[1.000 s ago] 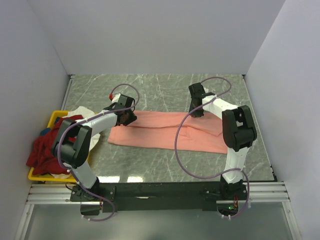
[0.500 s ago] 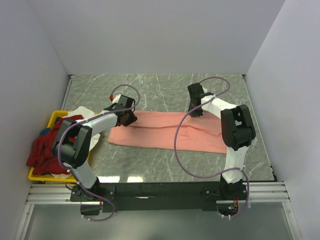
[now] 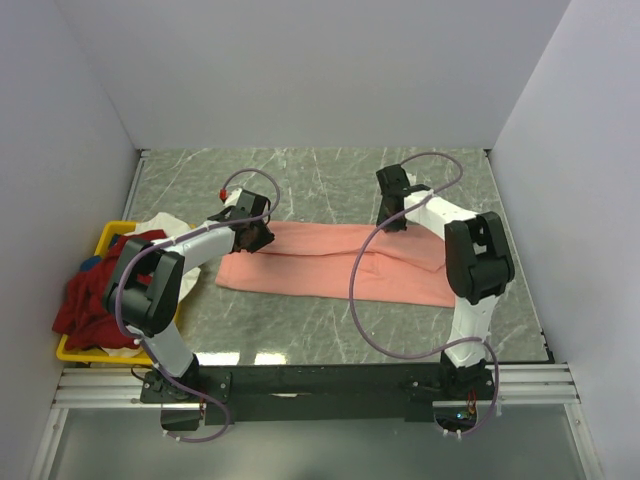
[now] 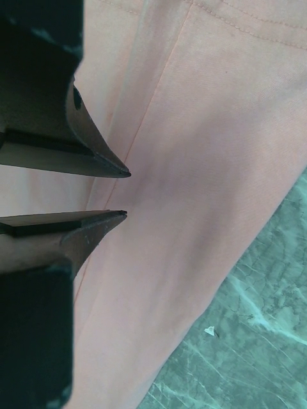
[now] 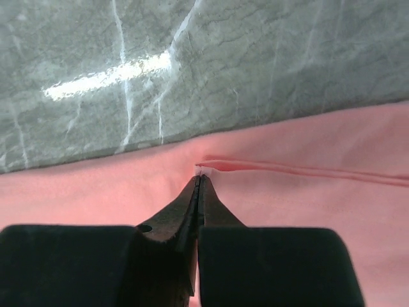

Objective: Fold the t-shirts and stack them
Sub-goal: Fold the tshirt

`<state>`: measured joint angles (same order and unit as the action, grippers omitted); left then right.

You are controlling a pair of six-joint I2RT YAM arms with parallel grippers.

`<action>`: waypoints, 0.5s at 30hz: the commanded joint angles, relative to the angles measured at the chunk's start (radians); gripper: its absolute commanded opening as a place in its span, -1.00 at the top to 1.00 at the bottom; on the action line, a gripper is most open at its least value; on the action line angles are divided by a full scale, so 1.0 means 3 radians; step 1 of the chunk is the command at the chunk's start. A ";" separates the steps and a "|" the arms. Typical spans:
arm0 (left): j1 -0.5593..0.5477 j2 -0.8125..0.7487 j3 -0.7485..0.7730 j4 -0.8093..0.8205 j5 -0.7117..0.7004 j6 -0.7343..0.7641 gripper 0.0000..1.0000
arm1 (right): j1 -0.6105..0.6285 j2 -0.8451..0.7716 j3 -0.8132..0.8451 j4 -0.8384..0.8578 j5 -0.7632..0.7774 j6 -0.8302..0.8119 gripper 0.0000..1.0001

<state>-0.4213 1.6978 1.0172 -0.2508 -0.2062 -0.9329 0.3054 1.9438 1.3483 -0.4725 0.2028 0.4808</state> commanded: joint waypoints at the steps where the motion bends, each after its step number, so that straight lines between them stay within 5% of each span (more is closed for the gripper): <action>1: -0.0027 -0.0106 -0.0026 0.0090 0.0033 0.0031 0.35 | 0.0040 -0.0374 -0.0056 0.0005 0.0096 0.0003 1.00; 15: -0.0037 -0.0132 -0.0031 0.0120 0.0094 0.0072 0.35 | 0.0281 -0.1228 -0.0802 0.0061 0.0086 0.0202 1.00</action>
<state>-0.4252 1.6978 1.0138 -0.2466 -0.1959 -0.9291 0.3637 1.6539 1.1427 -0.4679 0.2024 0.5083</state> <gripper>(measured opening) 0.325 0.007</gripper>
